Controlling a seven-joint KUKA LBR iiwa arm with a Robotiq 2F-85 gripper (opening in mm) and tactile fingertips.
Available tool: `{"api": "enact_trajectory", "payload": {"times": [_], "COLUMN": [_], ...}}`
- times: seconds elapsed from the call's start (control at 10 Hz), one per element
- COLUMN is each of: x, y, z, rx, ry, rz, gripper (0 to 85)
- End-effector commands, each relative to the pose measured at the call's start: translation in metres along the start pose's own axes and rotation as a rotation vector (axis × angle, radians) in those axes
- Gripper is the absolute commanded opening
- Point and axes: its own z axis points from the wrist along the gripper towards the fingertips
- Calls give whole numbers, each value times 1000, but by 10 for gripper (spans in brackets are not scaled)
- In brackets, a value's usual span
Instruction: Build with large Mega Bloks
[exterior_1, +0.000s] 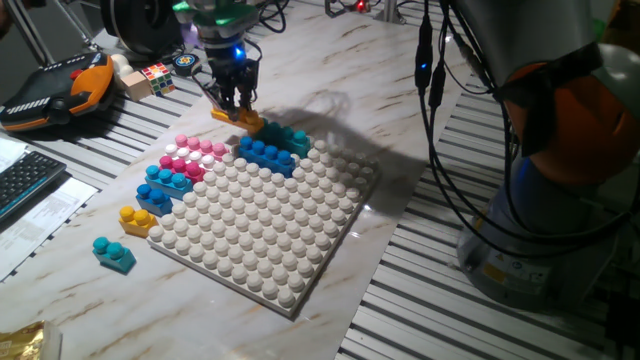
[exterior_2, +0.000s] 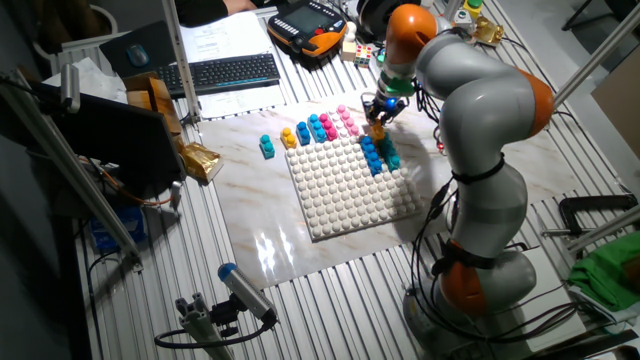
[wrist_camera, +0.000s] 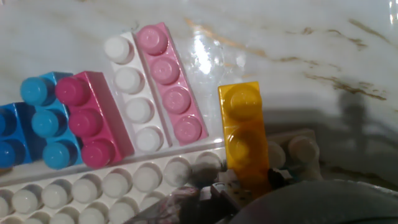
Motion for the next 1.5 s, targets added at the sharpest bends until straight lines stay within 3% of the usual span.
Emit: {"api": "enact_trajectory", "payload": {"times": [0.0, 0.1, 0.2, 0.5, 0.6, 0.9, 1.1, 1.4], "x": [0, 0, 0, 0, 2, 29, 47, 63], "y": [0, 0, 0, 0, 2, 30, 46, 71], "z": [0, 0, 0, 0, -1, -14, -16, -7], "rx": [34, 50, 38, 45, 40, 1, 3, 15], "ry": [-17, -47, -53, -39, -20, 19, 20, 13], "rz": [-7, -32, -72, -99, -85, -5, 6, 8], "gripper": [10, 10, 10, 10, 10, 10, 10, 10]}}
